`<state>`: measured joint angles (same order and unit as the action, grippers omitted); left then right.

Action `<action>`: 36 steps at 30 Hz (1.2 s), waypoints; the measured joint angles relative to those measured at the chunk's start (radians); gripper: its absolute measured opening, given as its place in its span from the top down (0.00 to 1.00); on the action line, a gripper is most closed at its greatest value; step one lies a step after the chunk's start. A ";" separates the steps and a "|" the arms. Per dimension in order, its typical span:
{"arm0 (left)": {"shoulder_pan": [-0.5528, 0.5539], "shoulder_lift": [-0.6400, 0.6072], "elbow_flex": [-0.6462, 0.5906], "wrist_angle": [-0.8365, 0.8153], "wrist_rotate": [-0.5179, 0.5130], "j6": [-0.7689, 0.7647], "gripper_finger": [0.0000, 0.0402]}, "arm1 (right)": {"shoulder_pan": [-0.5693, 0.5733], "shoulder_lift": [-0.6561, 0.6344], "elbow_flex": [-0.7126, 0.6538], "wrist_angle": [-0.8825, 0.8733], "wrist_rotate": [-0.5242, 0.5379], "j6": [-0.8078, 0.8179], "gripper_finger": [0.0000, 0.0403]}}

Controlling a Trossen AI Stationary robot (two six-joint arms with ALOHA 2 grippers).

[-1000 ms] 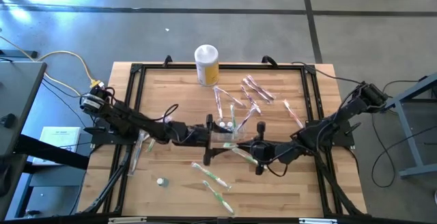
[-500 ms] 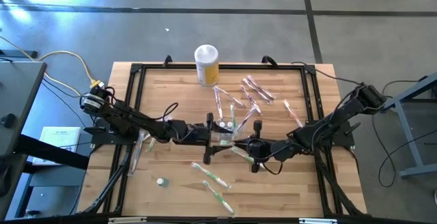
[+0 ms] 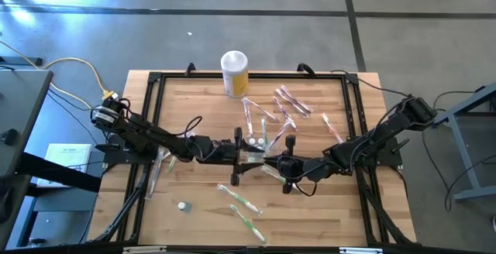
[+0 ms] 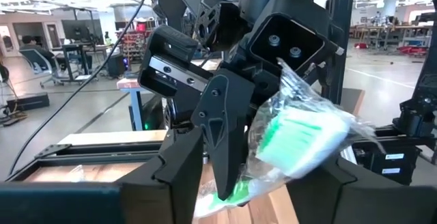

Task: Pick & Place toothbrushing station
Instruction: Put the green toothbrush into the transparent organizer

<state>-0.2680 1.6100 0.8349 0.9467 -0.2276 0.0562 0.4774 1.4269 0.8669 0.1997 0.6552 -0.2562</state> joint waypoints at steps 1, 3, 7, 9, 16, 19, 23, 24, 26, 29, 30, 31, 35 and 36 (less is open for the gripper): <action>0.000 0.000 0.000 -0.002 0.000 0.000 0.58 | 0.000 0.000 0.000 0.000 0.001 0.000 0.98; 0.000 0.000 0.000 -0.006 0.000 0.000 0.62 | 0.000 0.000 0.000 0.000 0.001 0.000 0.98; -0.001 0.000 0.000 -0.007 0.001 0.000 0.73 | 0.000 0.000 0.000 0.000 0.005 0.000 0.98; -0.001 0.000 0.000 -0.007 0.002 0.000 0.80 | -0.001 0.000 0.000 0.000 0.007 0.000 0.98; -0.001 0.000 0.000 -0.008 0.007 -0.001 0.97 | -0.001 0.000 0.000 0.000 -0.004 0.021 0.96; -0.001 0.000 0.000 -0.008 0.008 -0.007 0.98 | 0.000 0.000 0.000 -0.001 -0.009 0.025 0.92; -0.001 0.000 0.000 -0.016 0.005 -0.008 0.98 | 0.001 0.000 0.000 -0.001 -0.011 0.024 0.82; 0.000 0.000 0.000 -0.017 0.005 -0.008 0.98 | 0.004 0.000 0.000 -0.001 -0.010 0.024 0.80; 0.000 0.000 0.000 -0.022 0.004 -0.009 0.99 | 0.014 0.000 0.000 -0.001 0.004 0.024 0.74; 0.000 0.000 0.000 -0.030 0.004 -0.009 0.99 | 0.036 0.000 0.000 -0.011 0.055 0.023 0.64; 0.000 -0.001 0.000 -0.030 0.004 -0.009 0.99 | 0.045 0.000 0.000 -0.013 0.085 0.023 0.60; 0.000 0.000 0.000 -0.030 0.004 -0.009 0.99 | 0.055 0.000 0.000 -0.013 0.120 0.023 0.57; 0.000 0.000 0.000 -0.030 0.005 -0.011 0.99 | 0.096 0.000 0.000 -0.016 0.263 0.023 0.43; 0.000 0.000 0.000 -0.031 0.005 -0.013 0.99 | 0.107 0.000 0.000 -0.019 0.295 0.022 0.40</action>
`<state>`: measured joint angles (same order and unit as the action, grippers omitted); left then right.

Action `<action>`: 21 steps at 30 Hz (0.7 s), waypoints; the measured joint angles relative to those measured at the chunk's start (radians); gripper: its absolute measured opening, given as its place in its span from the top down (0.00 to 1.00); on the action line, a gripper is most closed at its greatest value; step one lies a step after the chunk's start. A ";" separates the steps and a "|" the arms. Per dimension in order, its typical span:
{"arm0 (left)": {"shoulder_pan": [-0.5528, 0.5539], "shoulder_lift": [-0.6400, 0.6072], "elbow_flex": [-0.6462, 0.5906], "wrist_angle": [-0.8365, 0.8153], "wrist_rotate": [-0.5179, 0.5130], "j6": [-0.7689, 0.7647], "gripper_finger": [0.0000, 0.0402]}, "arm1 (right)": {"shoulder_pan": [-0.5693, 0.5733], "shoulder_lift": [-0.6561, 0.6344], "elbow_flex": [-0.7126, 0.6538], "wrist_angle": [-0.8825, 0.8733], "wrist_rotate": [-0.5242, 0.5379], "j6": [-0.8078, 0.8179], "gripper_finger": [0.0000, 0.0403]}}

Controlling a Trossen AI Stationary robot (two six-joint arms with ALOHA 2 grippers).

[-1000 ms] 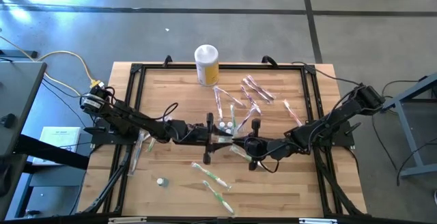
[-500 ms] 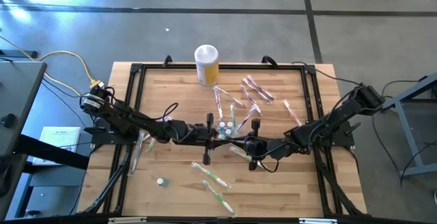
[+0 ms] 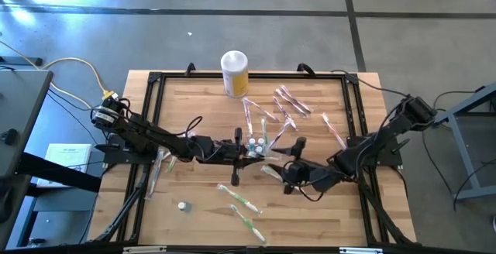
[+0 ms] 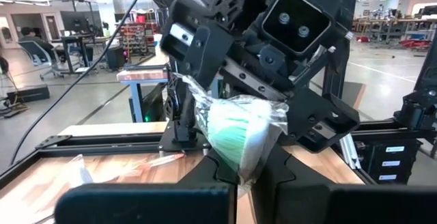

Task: Pick & Place toothbrushing station
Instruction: Put the green toothbrush into the transparent organizer

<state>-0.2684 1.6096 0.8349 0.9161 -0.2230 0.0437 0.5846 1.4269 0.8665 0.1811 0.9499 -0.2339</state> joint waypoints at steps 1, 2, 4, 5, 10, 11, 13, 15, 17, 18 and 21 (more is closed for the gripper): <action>0.000 0.000 0.000 0.000 0.000 -0.001 0.99 | 0.012 0.000 0.000 -0.005 0.031 -0.005 0.37; -0.001 0.000 0.000 0.000 0.000 -0.002 0.99 | 0.025 0.000 0.000 -0.016 0.063 -0.007 0.35; -0.007 -0.005 0.000 -0.007 0.000 -0.002 0.99 | 0.047 0.000 0.000 -0.038 0.124 -0.007 0.32; -0.008 -0.010 0.000 -0.010 0.000 -0.002 0.99 | 0.058 0.000 0.000 -0.053 0.150 -0.007 0.31; -0.009 -0.057 0.000 -0.073 0.000 -0.002 0.99 | 0.119 0.000 0.000 -0.101 0.247 0.021 0.30; -0.009 -0.072 0.000 -0.097 -0.006 -0.003 0.99 | 0.131 0.000 0.000 -0.111 0.260 0.032 0.30; -0.008 -0.105 0.000 -0.165 -0.040 -0.018 0.99 | 0.156 0.000 0.000 -0.133 0.284 0.053 0.30; -0.008 -0.144 0.000 -0.264 -0.074 -0.041 0.99 | 0.182 0.000 0.000 -0.152 0.297 0.070 0.30; -0.008 -0.182 0.001 -0.338 -0.122 -0.072 0.99 | 0.199 0.000 0.000 -0.170 0.302 0.095 0.30; -0.008 -0.201 0.001 -0.373 -0.145 -0.087 0.99 | 0.205 0.000 0.000 -0.185 0.301 0.109 0.30; -0.006 -0.259 0.000 -0.471 -0.186 -0.137 0.99 | 0.214 0.000 0.000 -0.233 0.295 0.156 0.30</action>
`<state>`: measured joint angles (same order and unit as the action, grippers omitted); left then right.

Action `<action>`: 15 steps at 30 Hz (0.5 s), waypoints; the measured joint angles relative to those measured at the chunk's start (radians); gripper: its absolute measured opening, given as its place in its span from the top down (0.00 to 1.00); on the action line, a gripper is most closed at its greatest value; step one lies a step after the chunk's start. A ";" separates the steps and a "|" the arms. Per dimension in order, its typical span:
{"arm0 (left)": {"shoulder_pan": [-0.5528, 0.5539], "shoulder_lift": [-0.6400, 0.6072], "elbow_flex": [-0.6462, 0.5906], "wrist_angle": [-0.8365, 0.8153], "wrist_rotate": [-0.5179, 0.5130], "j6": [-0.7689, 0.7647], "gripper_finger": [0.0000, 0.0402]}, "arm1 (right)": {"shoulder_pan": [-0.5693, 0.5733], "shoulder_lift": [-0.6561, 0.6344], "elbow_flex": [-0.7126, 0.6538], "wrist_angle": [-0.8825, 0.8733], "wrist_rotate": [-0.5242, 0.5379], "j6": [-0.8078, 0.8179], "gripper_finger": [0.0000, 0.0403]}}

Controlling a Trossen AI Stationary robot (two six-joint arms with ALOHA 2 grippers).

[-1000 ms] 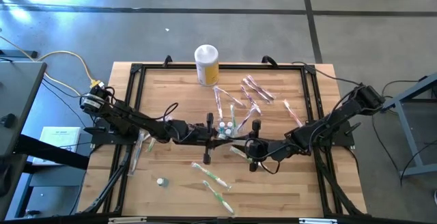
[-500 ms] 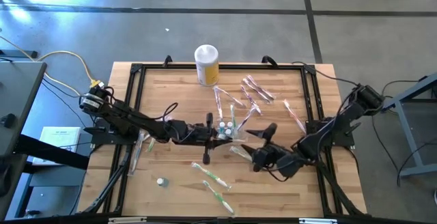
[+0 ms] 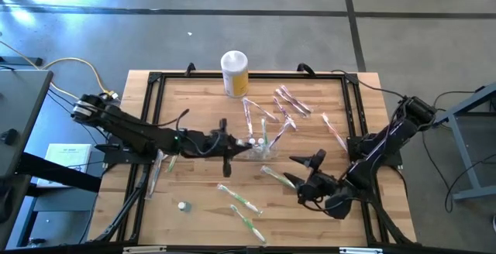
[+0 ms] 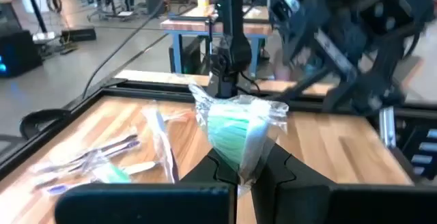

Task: Pick & Place toothbrushing station
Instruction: Put the green toothbrush into the transparent organizer

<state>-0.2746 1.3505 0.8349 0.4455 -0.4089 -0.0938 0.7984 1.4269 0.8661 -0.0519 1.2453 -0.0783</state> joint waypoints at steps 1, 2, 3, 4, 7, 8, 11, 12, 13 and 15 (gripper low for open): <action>0.000 -0.017 0.001 -0.025 -0.005 -0.023 0.99 | 0.000 0.000 0.000 -0.018 -0.006 0.015 0.30; 0.000 -0.036 0.001 -0.062 -0.014 -0.042 0.99 | 0.000 0.000 0.000 -0.031 -0.014 0.029 0.30; 0.000 -0.054 -0.001 -0.085 -0.017 -0.057 0.99 | -0.002 0.000 0.000 -0.043 -0.021 0.039 0.30; 0.000 -0.063 0.002 -0.093 -0.019 -0.071 0.99 | -0.007 0.000 0.000 -0.053 -0.024 0.053 0.30; -0.001 -0.097 0.042 -0.237 -0.045 -0.100 0.99 | -0.024 0.000 0.000 -0.075 -0.049 0.084 0.30; -0.001 -0.100 0.070 -0.298 -0.054 -0.113 0.99 | -0.029 0.000 0.000 -0.076 -0.056 0.091 0.30; -0.001 -0.100 0.148 -0.490 -0.097 -0.167 0.99 | -0.048 0.000 0.000 -0.082 -0.082 0.107 0.30; -0.001 -0.097 0.170 -0.546 -0.108 -0.181 0.99 | -0.053 0.000 0.000 -0.090 -0.091 0.115 0.30; 0.001 -0.089 0.191 -0.580 -0.110 -0.199 0.99 | -0.057 0.000 0.000 -0.099 -0.099 0.123 0.30; 0.017 -0.075 0.220 -0.641 -0.103 -0.218 0.99 | -0.067 0.000 0.000 -0.109 -0.103 0.142 0.30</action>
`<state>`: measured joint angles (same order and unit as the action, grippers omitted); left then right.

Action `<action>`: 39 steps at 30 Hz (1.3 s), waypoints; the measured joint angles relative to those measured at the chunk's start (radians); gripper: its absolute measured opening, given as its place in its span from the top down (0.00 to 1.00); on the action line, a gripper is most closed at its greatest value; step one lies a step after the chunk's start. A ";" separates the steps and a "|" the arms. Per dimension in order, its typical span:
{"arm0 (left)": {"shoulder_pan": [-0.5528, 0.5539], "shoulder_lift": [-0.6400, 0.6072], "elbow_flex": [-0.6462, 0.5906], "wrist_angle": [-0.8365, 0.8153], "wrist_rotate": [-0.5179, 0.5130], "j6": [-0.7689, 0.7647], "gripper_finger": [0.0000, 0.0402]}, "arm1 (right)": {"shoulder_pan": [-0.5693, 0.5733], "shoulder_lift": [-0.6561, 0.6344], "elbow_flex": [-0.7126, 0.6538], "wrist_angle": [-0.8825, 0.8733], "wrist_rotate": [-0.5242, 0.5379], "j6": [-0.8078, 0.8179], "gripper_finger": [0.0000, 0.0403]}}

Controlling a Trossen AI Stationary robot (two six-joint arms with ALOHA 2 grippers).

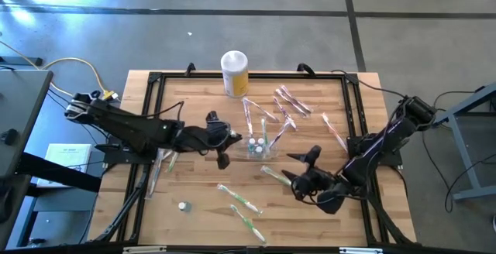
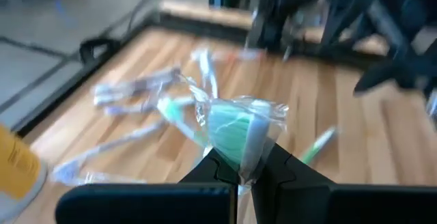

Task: Pick & Place toothbrushing station
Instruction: Put the green toothbrush into the transparent organizer

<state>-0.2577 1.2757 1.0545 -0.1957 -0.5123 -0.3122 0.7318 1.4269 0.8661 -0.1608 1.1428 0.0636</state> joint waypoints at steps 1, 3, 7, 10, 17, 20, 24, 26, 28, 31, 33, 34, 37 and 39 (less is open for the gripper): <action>0.009 0.003 0.006 -0.037 0.017 -0.002 0.99 | -0.003 0.000 0.000 -0.006 0.001 0.009 0.30; 0.040 0.005 0.012 -0.089 0.060 -0.014 0.99 | -0.009 0.000 0.000 -0.015 -0.005 0.025 0.30; 0.120 0.005 0.014 -0.130 0.140 -0.058 0.99 | -0.020 0.000 0.000 -0.018 -0.090 0.038 0.30; 0.163 0.009 0.014 -0.127 0.198 -0.063 0.99 | -0.021 0.000 0.000 -0.018 -0.138 0.039 0.30; 0.206 0.044 -0.036 -0.104 0.260 -0.087 0.99 | -0.021 0.000 0.000 -0.025 -0.152 0.042 0.30; 0.213 0.046 -0.061 -0.077 0.278 -0.089 0.99 | -0.021 0.000 0.000 -0.033 -0.156 0.050 0.30; 0.212 0.045 -0.094 -0.025 0.292 -0.090 0.99 | -0.021 0.000 0.000 -0.035 -0.156 0.050 0.30; 0.212 0.047 -0.110 0.001 0.293 -0.097 0.99 | -0.021 0.000 0.000 -0.034 -0.156 0.050 0.30; 0.212 0.057 -0.129 0.030 0.293 -0.111 0.99 | -0.021 0.000 0.000 -0.033 -0.156 0.050 0.30; 0.213 0.065 -0.145 0.031 0.292 -0.116 0.99 | -0.021 0.000 0.000 -0.033 -0.156 0.050 0.30; 0.213 0.079 -0.147 0.045 0.291 -0.123 0.99 | -0.021 0.000 0.000 -0.033 -0.155 0.050 0.30; 0.213 0.083 -0.150 0.037 0.291 -0.123 0.99 | -0.021 0.000 0.000 -0.033 -0.155 0.050 0.30; 0.213 0.111 -0.149 0.075 0.291 -0.123 0.99 | -0.021 0.000 0.000 -0.033 -0.155 0.050 0.30; 0.213 0.126 -0.150 0.086 0.291 -0.122 0.98 | -0.021 0.000 0.000 -0.034 -0.155 0.051 0.30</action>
<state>-0.0448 1.4018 0.9047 -0.1096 -0.2214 -0.4347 0.7105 1.4269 0.8661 -0.1950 0.9874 0.1150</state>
